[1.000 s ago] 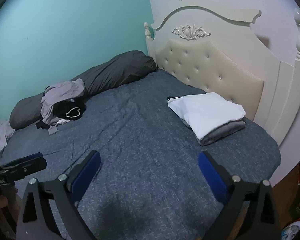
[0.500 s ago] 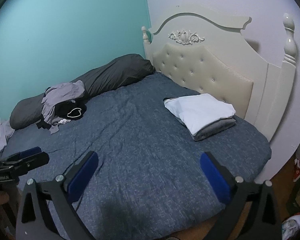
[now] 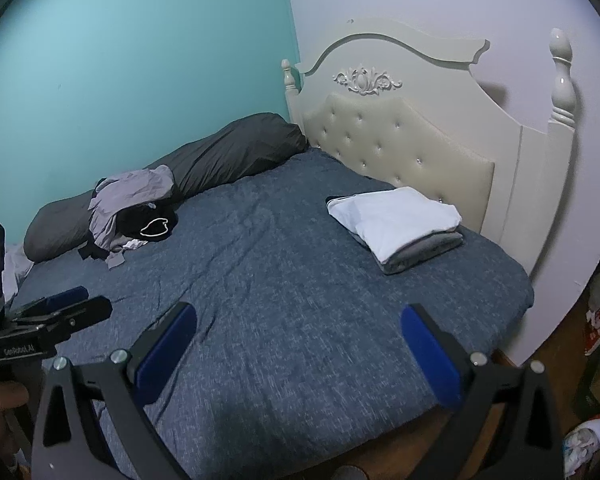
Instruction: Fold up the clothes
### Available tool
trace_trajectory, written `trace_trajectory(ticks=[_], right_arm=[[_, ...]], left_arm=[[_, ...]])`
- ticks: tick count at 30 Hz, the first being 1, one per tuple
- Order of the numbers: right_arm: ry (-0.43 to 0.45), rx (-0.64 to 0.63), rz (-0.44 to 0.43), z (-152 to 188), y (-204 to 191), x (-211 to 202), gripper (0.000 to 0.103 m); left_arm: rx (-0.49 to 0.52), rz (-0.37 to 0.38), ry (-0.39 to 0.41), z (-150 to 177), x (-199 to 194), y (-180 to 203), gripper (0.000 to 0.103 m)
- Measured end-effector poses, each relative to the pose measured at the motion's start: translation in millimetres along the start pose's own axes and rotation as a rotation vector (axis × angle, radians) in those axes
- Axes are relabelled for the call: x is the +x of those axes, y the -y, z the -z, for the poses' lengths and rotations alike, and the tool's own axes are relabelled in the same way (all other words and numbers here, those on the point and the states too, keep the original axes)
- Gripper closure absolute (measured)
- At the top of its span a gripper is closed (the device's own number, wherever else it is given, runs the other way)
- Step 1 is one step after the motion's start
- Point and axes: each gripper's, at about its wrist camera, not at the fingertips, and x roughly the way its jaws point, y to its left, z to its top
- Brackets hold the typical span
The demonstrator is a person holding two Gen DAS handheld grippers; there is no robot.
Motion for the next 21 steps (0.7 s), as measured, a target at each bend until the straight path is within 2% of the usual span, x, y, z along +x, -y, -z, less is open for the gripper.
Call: trace_trajectory(ticks=[21], right_arm=[[0.025,0.003,-0.01,17,-11,-35,0.0]], left_arm=[[0.031,-0.02,0.041,12,-34,12,0.0]])
